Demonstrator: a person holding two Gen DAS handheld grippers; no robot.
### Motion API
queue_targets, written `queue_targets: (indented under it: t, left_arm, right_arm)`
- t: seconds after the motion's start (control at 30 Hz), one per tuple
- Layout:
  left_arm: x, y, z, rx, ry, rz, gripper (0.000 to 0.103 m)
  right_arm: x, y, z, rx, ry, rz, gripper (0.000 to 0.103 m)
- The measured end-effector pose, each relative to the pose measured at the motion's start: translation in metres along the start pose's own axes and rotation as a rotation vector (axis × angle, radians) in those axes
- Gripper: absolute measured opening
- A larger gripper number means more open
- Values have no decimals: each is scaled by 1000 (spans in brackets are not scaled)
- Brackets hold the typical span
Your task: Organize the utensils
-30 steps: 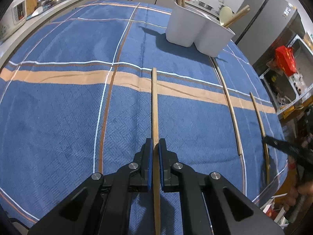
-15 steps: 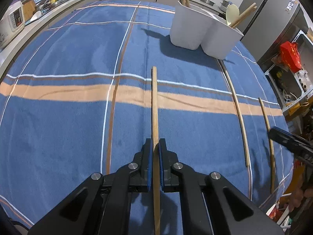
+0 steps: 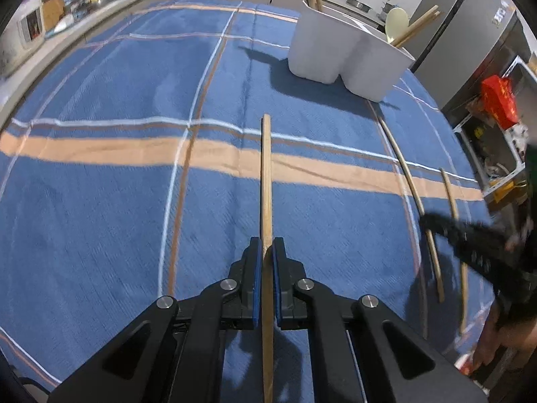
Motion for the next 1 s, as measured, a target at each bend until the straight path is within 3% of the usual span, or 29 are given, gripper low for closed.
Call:
queue_targets:
  t: [0.17, 0.23, 0.3, 0.37, 0.43, 0.53, 0.7, 0.87, 1.0]
  left_arm:
    - [-15, -12, -3, -51, -24, 35, 6]
    - [-18, -14, -3, -72, -36, 54, 6]
    - [-15, -20, -5, -87, -36, 54, 6]
    - [-10, -23, -5, -79, -17, 45, 10]
    - [-4, -19, -6, -55, 1, 55, 24]
    - [3, -7, -11, -28, 56, 72, 24]
    - [12, 14, -19, 1, 118, 106, 24]
    - [19, 23, -25, -7, 156, 117, 23]
    - [23, 28, -27, -13, 177, 109, 23]
  right_arm:
    - [-48, -37, -11, 64, 49, 38, 10]
    - [-51, -41, -13, 112, 56, 43, 24]
    - [-49, -39, -11, 103, 42, 44, 38]
    - [-42, -34, -9, 85, 25, 43, 39]
    - [-35, -24, -5, 81, 4, 43, 39]
    - [-16, -7, 1, 67, -36, 57, 39]
    - [11, 18, 7, 26, -95, 106, 24]
    - [24, 32, 12, -7, -168, 198, 23]
    - [26, 33, 15, -11, -178, 200, 21]
Point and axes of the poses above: each gripper's, at about its wrist camera, not at the fingertips, and y roughly the way its jaws point, z to its left, x to its top, the point moved 6 cm from there along y, roughly the way its jaws point, and after that the axes turned 14 degrees about -z, right-handed, at the moved point
